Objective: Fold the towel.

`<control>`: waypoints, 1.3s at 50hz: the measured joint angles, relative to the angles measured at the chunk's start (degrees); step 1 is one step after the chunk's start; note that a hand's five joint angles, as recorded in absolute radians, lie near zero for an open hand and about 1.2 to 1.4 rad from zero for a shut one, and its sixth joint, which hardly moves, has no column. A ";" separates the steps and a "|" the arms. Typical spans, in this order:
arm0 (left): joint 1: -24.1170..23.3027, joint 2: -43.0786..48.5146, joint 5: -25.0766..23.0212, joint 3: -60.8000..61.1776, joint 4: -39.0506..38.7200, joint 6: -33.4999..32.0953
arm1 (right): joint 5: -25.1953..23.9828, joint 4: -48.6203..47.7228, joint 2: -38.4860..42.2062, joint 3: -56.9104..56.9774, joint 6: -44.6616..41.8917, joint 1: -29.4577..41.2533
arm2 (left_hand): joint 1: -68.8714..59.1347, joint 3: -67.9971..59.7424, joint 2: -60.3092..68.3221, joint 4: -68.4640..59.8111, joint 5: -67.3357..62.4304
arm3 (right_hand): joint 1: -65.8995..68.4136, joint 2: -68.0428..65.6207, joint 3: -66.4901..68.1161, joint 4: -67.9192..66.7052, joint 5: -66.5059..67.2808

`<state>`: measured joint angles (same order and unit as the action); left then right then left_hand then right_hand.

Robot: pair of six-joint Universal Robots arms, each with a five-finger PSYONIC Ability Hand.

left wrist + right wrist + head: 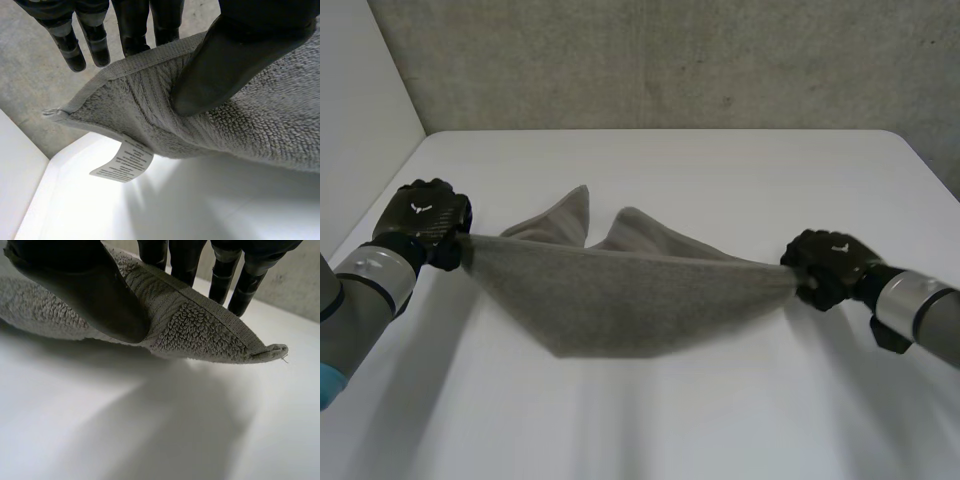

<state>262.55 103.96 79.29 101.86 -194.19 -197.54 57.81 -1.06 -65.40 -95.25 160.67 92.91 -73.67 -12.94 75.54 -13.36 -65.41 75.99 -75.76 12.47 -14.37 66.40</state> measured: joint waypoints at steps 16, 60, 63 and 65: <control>1.14 -3.16 -6.18 -0.85 10.32 2.17 | -4.60 25.53 -6.13 9.32 -16.42 -0.35 | 0.00 0.00 0.29 0.00 -0.01 | 0.00 -0.01 0.00 0.00 0.00; 0.59 0.60 -9.78 -8.26 -15.06 11.80 | 8.07 -6.23 -8.63 13.57 -3.81 7.27 | -0.52 0.00 0.76 0.00 -0.66 | 0.02 -0.32 0.00 0.00 0.14; 0.70 2.00 -10.35 -3.83 -15.19 8.20 | 6.89 -7.39 -8.20 8.03 -4.96 6.43 | -0.52 0.00 0.79 0.00 -0.66 | 0.02 -0.32 0.00 0.00 0.14; 0.69 2.93 -10.85 -1.35 -15.21 5.77 | 6.20 -8.78 -7.75 4.33 -5.47 6.11 | -0.52 0.00 0.87 0.00 -0.66 | 0.02 -0.32 0.00 0.00 0.14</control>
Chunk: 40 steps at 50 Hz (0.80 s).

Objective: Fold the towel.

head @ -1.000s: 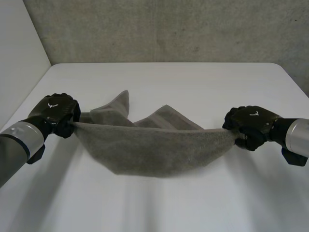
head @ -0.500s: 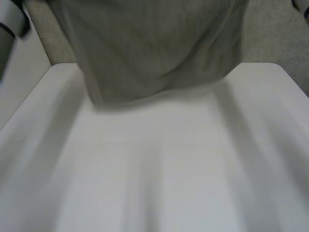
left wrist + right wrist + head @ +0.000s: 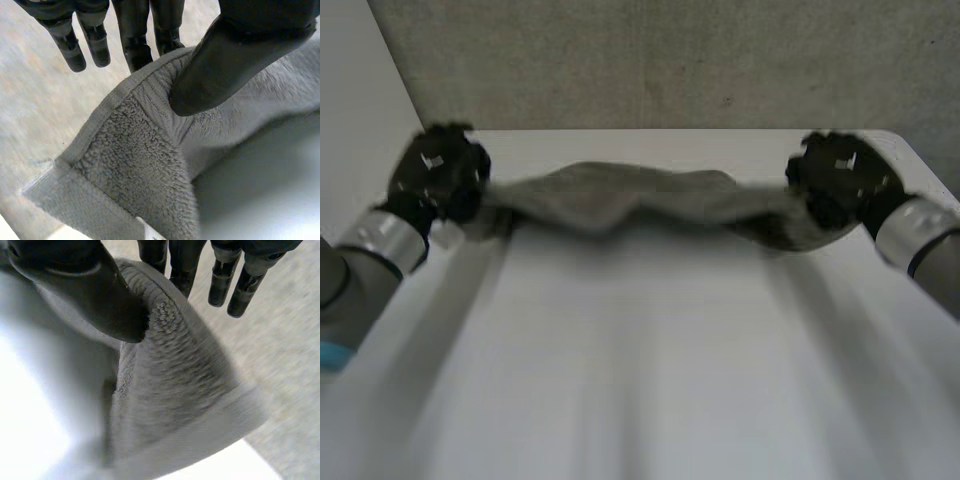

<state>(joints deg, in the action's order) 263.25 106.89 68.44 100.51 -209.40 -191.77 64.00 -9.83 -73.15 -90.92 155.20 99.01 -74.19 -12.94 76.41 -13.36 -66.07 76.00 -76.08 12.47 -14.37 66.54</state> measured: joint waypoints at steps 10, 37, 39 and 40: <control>0.46 -0.19 -1.19 3.25 1.69 -4.25 | -0.32 -2.48 -0.77 -6.98 0.21 -1.21 | 0.00 0.00 0.00 0.00 0.00 | 0.00 0.00 0.00 0.00 0.00; 3.15 -13.98 -0.54 -6.15 17.93 5.60 | -2.25 18.10 -9.64 9.41 3.59 -2.54 | 0.00 0.00 0.00 0.00 0.00 | 0.00 0.00 0.00 0.00 0.00; 2.82 -10.11 -0.24 -7.69 17.89 5.92 | -2.25 17.96 -6.33 10.37 3.68 -2.15 | 0.00 0.00 0.01 0.00 0.00 | 0.00 0.00 0.00 0.00 0.00; 2.62 -8.01 -0.06 -8.69 17.91 5.99 | -2.22 17.86 -4.70 10.98 3.70 -1.94 | 0.00 0.00 0.01 0.00 0.00 | 0.00 0.00 0.00 0.00 0.00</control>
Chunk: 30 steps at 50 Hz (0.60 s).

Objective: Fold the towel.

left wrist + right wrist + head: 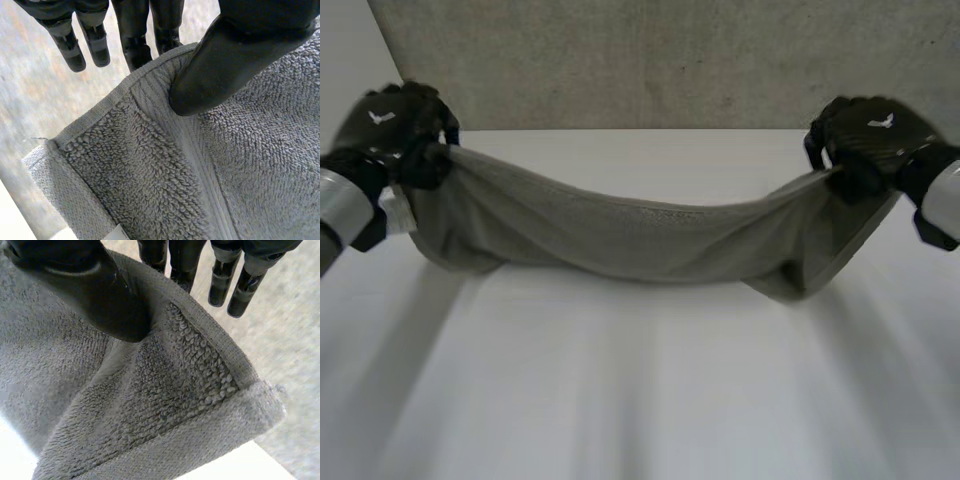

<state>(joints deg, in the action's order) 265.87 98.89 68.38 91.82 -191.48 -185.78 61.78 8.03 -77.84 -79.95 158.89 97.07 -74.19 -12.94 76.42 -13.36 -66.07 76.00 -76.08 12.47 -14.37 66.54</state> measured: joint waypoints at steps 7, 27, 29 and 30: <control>-2.27 12.83 2.74 -10.36 0.40 -0.09 | 2.22 -2.19 11.17 8.98 0.13 1.98 | 0.00 0.00 -0.02 0.00 0.00 | 0.00 0.00 0.00 0.00 0.00; -7.93 7.13 9.24 -26.59 -12.40 3.98 | 9.29 -23.61 4.66 23.11 16.55 2.33 | -0.01 0.00 0.00 0.00 0.02 | 0.01 0.00 0.00 0.00 0.00; -7.64 7.00 9.06 -24.19 -13.66 4.22 | 8.42 -23.41 4.65 20.75 16.70 1.87 | -0.01 0.00 0.00 0.00 0.02 | 0.01 0.00 0.00 0.00 0.01; -7.36 7.10 8.93 -22.06 -14.37 4.33 | 7.46 -23.12 4.74 18.02 16.52 1.51 | -0.01 0.00 0.00 0.00 0.02 | 0.01 0.00 0.00 0.00 0.00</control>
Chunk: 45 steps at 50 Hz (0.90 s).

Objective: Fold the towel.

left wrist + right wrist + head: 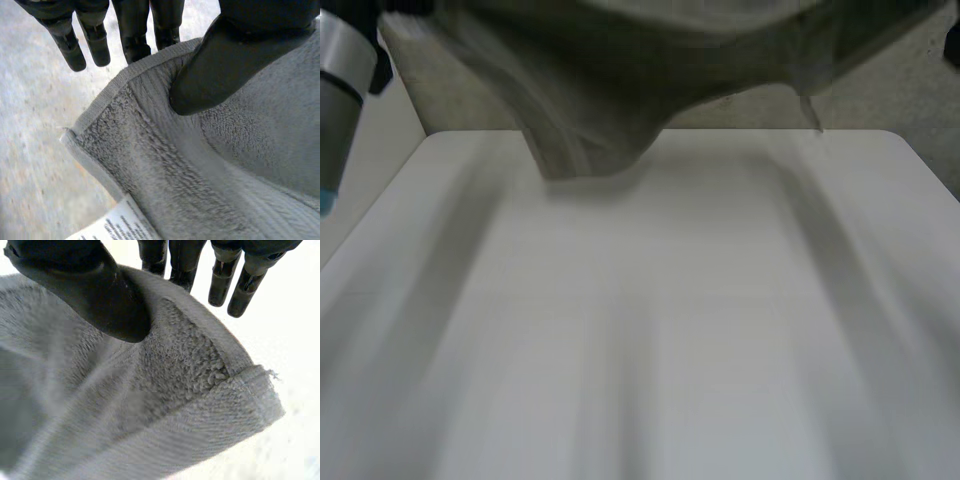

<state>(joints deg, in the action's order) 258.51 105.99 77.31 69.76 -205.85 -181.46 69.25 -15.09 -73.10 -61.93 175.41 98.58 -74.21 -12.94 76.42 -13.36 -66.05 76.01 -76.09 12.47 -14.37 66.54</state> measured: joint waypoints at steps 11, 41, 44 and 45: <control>1.87 0.92 -1.62 12.94 -0.28 -0.84 | -4.76 0.83 0.23 -17.33 -7.47 -1.91 | 0.00 0.00 0.10 0.00 0.00 | 0.00 -0.03 0.00 0.00 0.00; 5.24 -25.91 -6.29 31.14 12.97 -4.57 | -10.36 17.78 -26.25 -29.73 -11.54 -9.90 | 0.00 0.00 0.12 0.00 0.00 | 0.00 -0.01 0.00 0.00 0.00; 5.20 -27.02 -6.29 30.63 13.57 -4.32 | -10.95 18.52 -26.74 -28.83 -11.38 -11.05 | 0.00 0.00 0.12 0.00 0.00 | 0.00 -0.01 0.00 0.00 0.00; 5.18 -27.31 -6.30 30.36 13.67 -4.27 | -11.14 18.73 -26.71 -28.58 -11.32 -11.41 | 0.00 0.00 0.12 0.00 0.00 | 0.00 -0.02 0.00 0.00 0.00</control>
<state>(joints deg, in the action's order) 263.70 78.68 71.02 100.12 -192.18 -185.72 58.11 3.63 -99.81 -90.51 164.09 87.18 -74.21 -12.94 76.54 -13.36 -66.04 76.01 -76.11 12.47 -14.37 66.54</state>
